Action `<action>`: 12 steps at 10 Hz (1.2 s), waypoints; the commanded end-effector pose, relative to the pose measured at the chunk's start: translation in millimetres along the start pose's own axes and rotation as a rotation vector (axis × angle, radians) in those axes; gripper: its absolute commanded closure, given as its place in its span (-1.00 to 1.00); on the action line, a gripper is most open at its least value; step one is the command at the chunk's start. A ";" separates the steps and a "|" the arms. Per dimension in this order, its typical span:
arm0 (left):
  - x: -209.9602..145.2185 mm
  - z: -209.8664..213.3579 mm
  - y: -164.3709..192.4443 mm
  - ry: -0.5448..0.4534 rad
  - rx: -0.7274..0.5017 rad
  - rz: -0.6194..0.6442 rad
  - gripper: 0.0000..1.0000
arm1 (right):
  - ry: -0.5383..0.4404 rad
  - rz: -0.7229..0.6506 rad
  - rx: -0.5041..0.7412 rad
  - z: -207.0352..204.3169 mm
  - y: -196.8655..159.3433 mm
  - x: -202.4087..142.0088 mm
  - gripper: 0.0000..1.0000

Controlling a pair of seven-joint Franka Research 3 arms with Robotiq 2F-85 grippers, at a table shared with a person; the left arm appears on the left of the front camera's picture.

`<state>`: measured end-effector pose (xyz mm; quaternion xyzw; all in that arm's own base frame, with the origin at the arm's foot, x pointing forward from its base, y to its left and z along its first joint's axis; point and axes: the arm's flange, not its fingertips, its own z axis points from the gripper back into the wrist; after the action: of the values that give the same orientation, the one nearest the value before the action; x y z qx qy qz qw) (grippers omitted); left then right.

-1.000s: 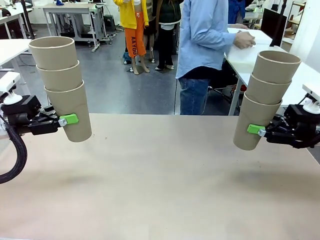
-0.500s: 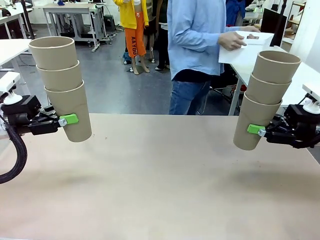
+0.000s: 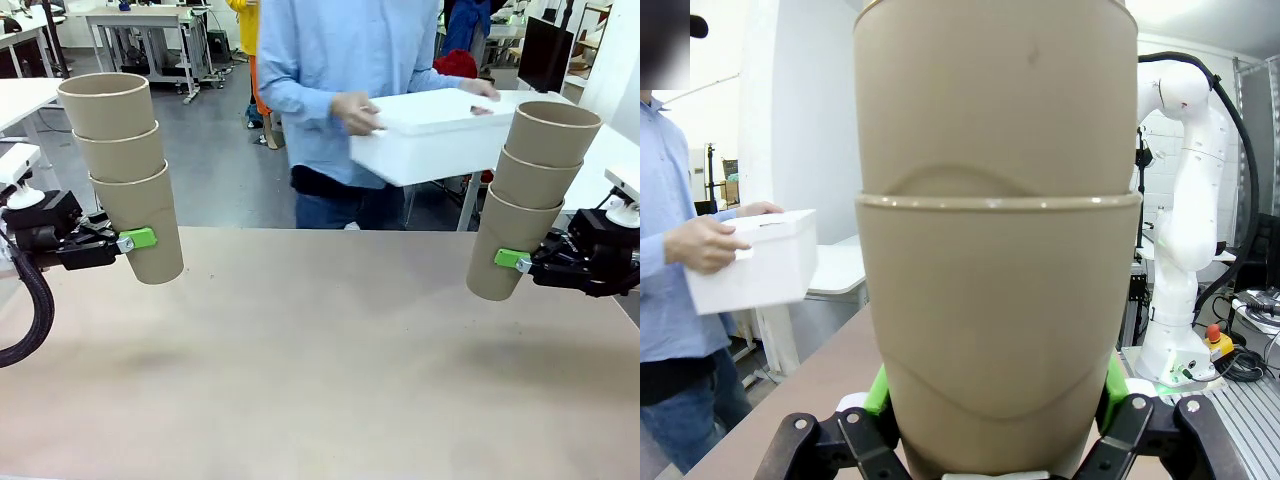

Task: Stack the cups and store them in the basket.
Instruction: Place the stack of Reusable plastic cups into the Pantry Basket.

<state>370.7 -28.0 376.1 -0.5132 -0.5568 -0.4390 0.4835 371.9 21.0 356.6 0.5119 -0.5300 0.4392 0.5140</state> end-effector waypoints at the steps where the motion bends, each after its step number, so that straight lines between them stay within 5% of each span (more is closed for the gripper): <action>1: 3.2 -0.8 -0.8 -0.006 -0.006 -0.017 -0.73 | -0.002 0.010 0.000 -0.3 0.2 3.3 -0.69; 12: 3.2 -0.8 -0.8 -0.006 -0.006 -0.017 -0.73 | -0.002 0.010 0.000 -0.3 0.2 3.3 -0.69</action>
<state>370.7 -28.0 376.1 -0.5132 -0.5568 -0.4390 0.4835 371.9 21.0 356.6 0.5119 -0.5300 0.4392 0.5140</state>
